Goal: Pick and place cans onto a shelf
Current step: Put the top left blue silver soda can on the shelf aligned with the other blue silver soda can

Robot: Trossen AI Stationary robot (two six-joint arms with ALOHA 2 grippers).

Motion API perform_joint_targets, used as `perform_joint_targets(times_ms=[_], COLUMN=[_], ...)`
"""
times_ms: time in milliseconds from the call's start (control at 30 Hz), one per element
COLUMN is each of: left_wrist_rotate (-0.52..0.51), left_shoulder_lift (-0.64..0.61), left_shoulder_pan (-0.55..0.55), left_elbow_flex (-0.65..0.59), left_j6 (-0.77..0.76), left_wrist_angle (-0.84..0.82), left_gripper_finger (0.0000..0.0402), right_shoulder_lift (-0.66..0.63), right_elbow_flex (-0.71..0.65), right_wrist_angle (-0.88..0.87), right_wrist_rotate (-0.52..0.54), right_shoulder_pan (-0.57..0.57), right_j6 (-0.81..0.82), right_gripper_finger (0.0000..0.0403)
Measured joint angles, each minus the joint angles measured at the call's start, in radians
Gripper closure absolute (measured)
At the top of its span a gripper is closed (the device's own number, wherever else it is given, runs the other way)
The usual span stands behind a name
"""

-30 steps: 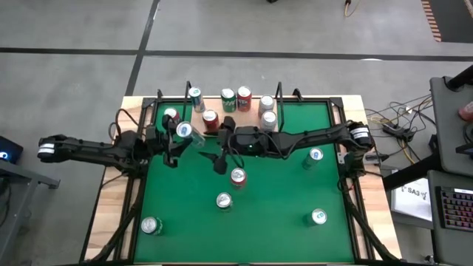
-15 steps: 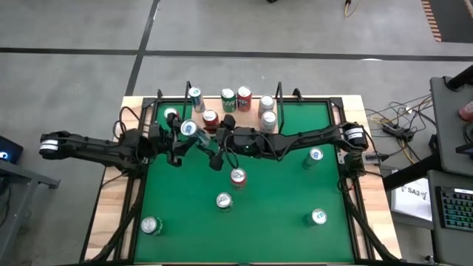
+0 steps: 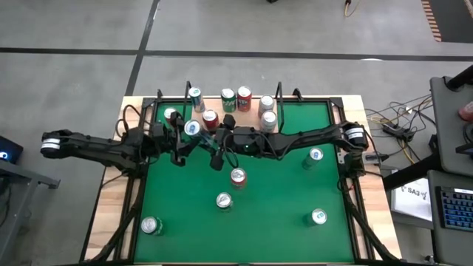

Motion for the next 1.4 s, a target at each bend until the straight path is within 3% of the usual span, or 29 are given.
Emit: perform_joint_targets(times_ms=[400,467,567,667,733,867,933,1067,1400], left_wrist_rotate=[0.061,0.085,0.159,0.223,0.237,0.237,0.236,0.227,0.121], left_shoulder_lift=[-0.150,-0.174,-0.190,-0.182,-0.170,-0.112,-0.069,0.010,0.172], left_shoulder_pan=[0.000,0.000,0.000,0.000,-0.001,-0.002,-0.004,-0.005,-0.015], left_elbow_flex=[-0.002,-0.005,-0.006,-0.006,-0.006,-0.004,-0.004,0.009,0.122], left_j6=[0.088,0.089,0.089,0.085,0.077,0.039,0.025,0.013,0.077], left_wrist_angle=[-0.138,-0.178,-0.197,-0.194,-0.194,-0.119,-0.067,-0.005,-0.053], left_gripper_finger=[0.0115,0.0115,0.0114,0.0114,0.0114,0.0114,0.0114,0.0114,0.0116], right_shoulder_lift=[-0.172,-0.205,-0.266,-0.307,-0.317,-0.319,-0.316,-0.316,-0.315], right_elbow_flex=[-0.041,-0.079,-0.154,-0.256,-0.319,-0.407,-0.427,-0.448,-0.452], right_wrist_angle=[-0.256,-0.244,-0.212,-0.033,0.108,0.274,0.323,0.327,0.285], right_wrist_rotate=[-0.086,-0.175,-0.396,-0.648,-0.736,-0.741,-0.686,-0.562,-0.484], right_shoulder_pan=[-0.005,-0.009,-0.025,-0.044,-0.052,-0.065,-0.066,-0.064,-0.064], right_j6=[0.002,0.009,0.001,0.001,0.025,0.035,0.037,0.029,0.029], right_gripper_finger=[0.0175,0.0175,0.0175,0.0175,0.0175,0.0175,0.0175,0.0175,0.0175])
